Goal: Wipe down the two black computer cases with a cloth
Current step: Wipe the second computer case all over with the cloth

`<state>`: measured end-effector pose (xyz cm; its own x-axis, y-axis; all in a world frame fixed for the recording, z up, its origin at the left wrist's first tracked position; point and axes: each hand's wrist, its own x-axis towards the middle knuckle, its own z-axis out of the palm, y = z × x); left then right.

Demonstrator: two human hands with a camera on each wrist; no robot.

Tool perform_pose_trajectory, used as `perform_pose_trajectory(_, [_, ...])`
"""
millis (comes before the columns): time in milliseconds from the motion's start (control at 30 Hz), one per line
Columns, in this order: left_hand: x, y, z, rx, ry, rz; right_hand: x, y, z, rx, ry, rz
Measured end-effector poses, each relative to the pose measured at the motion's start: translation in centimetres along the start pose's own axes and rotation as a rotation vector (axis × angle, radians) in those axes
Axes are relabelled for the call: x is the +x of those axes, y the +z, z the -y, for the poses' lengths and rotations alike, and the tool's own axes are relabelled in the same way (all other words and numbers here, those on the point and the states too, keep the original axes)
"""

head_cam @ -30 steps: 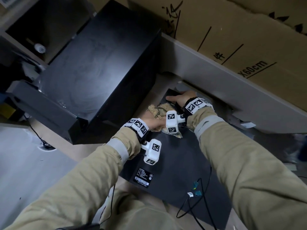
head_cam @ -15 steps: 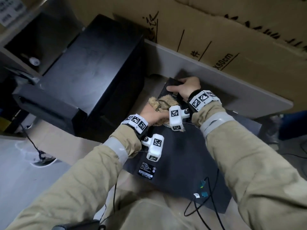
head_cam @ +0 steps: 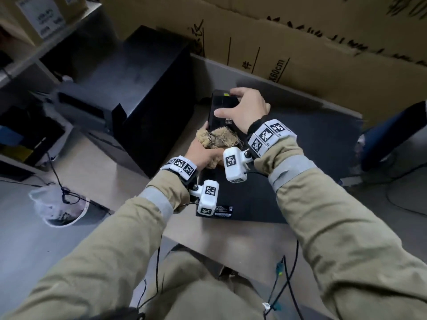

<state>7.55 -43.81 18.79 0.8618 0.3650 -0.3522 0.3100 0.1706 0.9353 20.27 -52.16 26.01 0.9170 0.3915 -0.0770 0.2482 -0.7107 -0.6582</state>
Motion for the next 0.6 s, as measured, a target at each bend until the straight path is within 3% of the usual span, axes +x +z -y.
perform_pose_trajectory(233, [-3.9, -1.7, -0.1, 0.052, -0.104, -0.049, -5.1, -0.1, 0.0, 0.04, -0.023, -0.012])
perform_pose_trajectory(433, [-2.0, -3.8, -1.1, 0.158, -0.11, -0.073, -9.2, -0.1, 0.0, 0.087, -0.007, -0.064])
perform_pose_trajectory(600, [-0.2, -4.2, -2.6, 0.273, -0.03, -0.05, -12.6, -0.1, 0.3, 0.089, 0.107, -0.127])
